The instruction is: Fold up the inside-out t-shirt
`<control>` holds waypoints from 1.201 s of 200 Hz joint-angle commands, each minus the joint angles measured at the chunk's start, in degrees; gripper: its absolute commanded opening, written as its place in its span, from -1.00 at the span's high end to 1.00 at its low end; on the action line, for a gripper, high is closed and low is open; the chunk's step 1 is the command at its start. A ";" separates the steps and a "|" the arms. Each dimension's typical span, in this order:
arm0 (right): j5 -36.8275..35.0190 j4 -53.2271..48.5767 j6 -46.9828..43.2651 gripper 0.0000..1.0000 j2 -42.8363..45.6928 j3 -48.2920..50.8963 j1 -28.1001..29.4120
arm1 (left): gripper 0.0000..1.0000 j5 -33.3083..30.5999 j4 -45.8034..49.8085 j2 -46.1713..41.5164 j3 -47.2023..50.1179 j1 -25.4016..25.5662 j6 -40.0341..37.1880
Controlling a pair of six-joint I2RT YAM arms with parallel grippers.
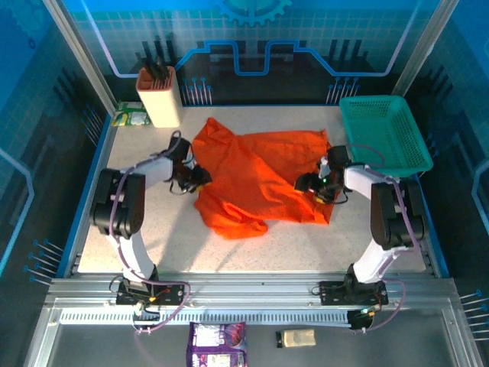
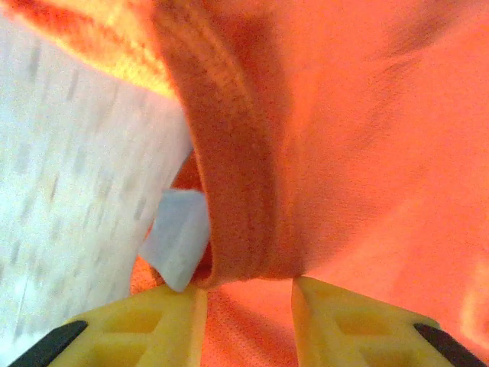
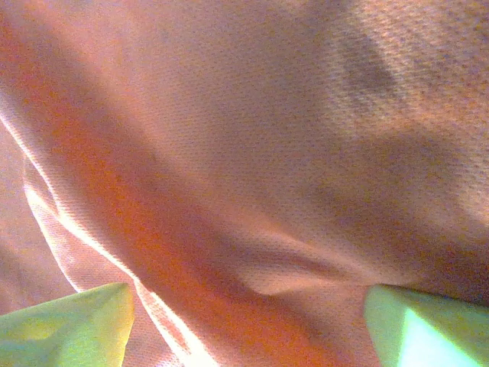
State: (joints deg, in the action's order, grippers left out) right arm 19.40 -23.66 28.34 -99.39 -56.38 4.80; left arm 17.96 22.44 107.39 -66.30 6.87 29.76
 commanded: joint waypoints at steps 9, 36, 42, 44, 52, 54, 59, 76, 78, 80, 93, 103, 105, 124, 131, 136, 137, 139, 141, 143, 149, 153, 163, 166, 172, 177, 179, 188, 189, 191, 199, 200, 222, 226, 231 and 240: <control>-5.62 -2.01 -0.16 -0.62 -4.01 -7.84 -1.48 | 0.30 0.08 4.53 6.13 -13.13 -1.80 -4.09; -10.55 -7.27 -2.14 -0.60 0.44 -11.43 -1.18 | 0.27 -0.79 7.26 4.03 -19.98 -1.59 -4.13; -11.30 -8.38 -2.74 -0.60 2.17 -11.31 -1.03 | 0.26 -1.47 8.03 2.53 -20.30 -1.11 -4.41; -11.59 -8.72 -2.87 -0.60 2.80 -11.25 -0.91 | 0.25 -1.81 8.32 1.98 -20.39 -0.91 -4.52; -12.49 -9.81 -3.43 -0.59 5.29 -10.67 -0.50 | 0.24 -3.48 9.73 -0.37 -19.92 0.16 -5.02; -12.71 -10.00 -3.52 -0.59 5.97 -10.37 -0.38 | 0.23 -4.01 10.19 -0.99 -19.68 0.44 -5.12; -12.79 -10.49 -3.64 -0.58 7.25 -9.47 -0.35 | 0.22 -5.42 11.28 -2.55 -18.82 1.28 -5.38; -12.66 -11.96 -3.88 -0.56 12.55 -6.07 0.14 | 0.21 -9.08 12.63 -8.91 -12.87 4.68 -4.33; -12.70 -12.23 -3.94 -0.56 13.22 -5.64 0.24 | 0.20 -9.41 12.48 -9.60 -11.83 5.11 -4.09; -12.82 -12.43 -3.91 -0.55 13.71 -5.20 0.35 | 0.20 -9.71 12.35 -10.50 -10.86 5.50 -3.74; -13.59 -13.77 -4.07 -0.53 17.04 -2.37 1.16 | 0.17 -10.98 10.75 -16.06 -4.01 8.90 -1.01; -14.26 -14.91 -3.83 -0.50 19.23 -0.23 2.20 | 0.15 -11.01 9.64 -19.16 0.43 11.19 1.76; -14.44 -15.07 -3.84 -0.50 19.59 0.11 2.51 | 0.15 -11.06 9.58 -19.64 1.28 11.49 2.18; -17.25 -17.14 -3.15 -0.47 22.46 3.34 6.06 | 0.13 -11.75 7.86 -23.75 9.61 15.43 6.95; -18.55 -17.56 -2.82 -0.46 23.10 4.29 7.31 | 0.13 -12.14 6.54 -24.72 12.49 16.57 8.58; -19.34 -17.58 -2.59 -0.45 23.27 5.01 8.15 | 0.13 -12.36 5.53 -25.10 14.32 17.37 9.51; -19.59 -17.62 -2.59 -0.46 23.23 5.16 8.27 | 0.13 -12.34 5.43 -25.16 14.69 17.60 9.74; -20.08 -17.57 -2.48 -0.45 23.16 5.43 8.55 | 0.13 -12.40 5.05 -25.20 15.30 17.90 10.09; -20.40 -17.52 -2.43 -0.45 23.12 5.59 8.76 | 0.12 -12.30 4.72 -25.21 15.89 18.17 10.44; -20.79 -17.42 -2.39 -0.44 23.04 5.65 9.03 | 0.12 -12.15 4.30 -25.19 16.37 18.42 10.68; -21.88 -17.10 -2.32 -0.43 22.51 5.67 9.53 | 0.12 -11.83 3.62 -24.55 17.52 19.18 11.31; -22.69 -17.04 -2.31 -0.42 21.95 7.14 9.83 | 0.11 -11.79 3.34 -24.14 18.02 19.65 11.69; -25.02 -16.90 -2.41 -0.40 20.49 7.34 10.43 | 0.10 -11.45 2.71 -22.67 18.87 20.85 12.16; -25.65 -16.82 -2.48 -0.40 20.08 7.35 10.55 | 0.09 -11.17 2.43 -22.27 18.93 21.16 12.20; -27.03 -16.41 -2.60 -0.39 19.31 7.40 10.82 | 0.07 -10.56 1.86 -21.34 19.23 21.57 12.42; -27.60 -15.94 -2.74 -0.39 18.71 7.47 10.89 | 0.06 -10.25 1.52 -20.71 19.23 21.93 12.64; -27.64 -15.68 -2.80 -0.38 18.49 7.47 10.87 | 0.05 -10.23 1.42 -20.33 19.27 22.10 12.68; -27.62 -15.00 -3.09 -0.38 17.48 7.43 10.85 | 0.04 -10.30 1.05 -19.13 19.50 22.70 12.74; -27.64 -14.96 -3.06 -0.38 17.39 7.43 10.85 | 0.04 -10.31 0.95 -19.06 19.48 22.77 12.76; -27.61 -14.78 -3.08 -0.37 17.28 7.49 10.85 | 0.04 -10.31 0.84 -18.80 19.51 22.82 12.80; -27.50 -13.85 -3.36 -0.36 16.58 7.63 10.85 | 0.03 -10.11 0.13 -17.96 19.93 22.92 12.90; -27.49 -13.77 -3.37 -0.36 16.55 7.66 10.85 | 0.03 -10.08 0.05 -17.86 20.00 22.87 12.97; -25.86 -11.62 -4.07 -0.28 14.48 7.47 10.70 | 0.04 -10.54 -1.50 -16.03 20.68 22.84 13.13; -25.51 -11.33 -4.16 -0.25 14.13 7.43 10.66 | 0.05 -10.79 -1.71 -15.70 20.72 22.90 12.93; -25.38 -11.01 -4.20 -0.21 13.66 7.16 10.71 | 0.08 -11.13 -1.99 -15.35 20.77 22.84 12.79; -25.36 -10.79 -4.34 -0.09 12.99 6.74 10.70 | 0.17 -11.58 -2.22 -14.67 20.55 22.77 12.49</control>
State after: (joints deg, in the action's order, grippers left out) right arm -5.80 -36.38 24.67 -84.58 -49.19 15.00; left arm 7.11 22.55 90.94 -46.44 29.43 41.85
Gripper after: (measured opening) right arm 0.595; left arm 0.450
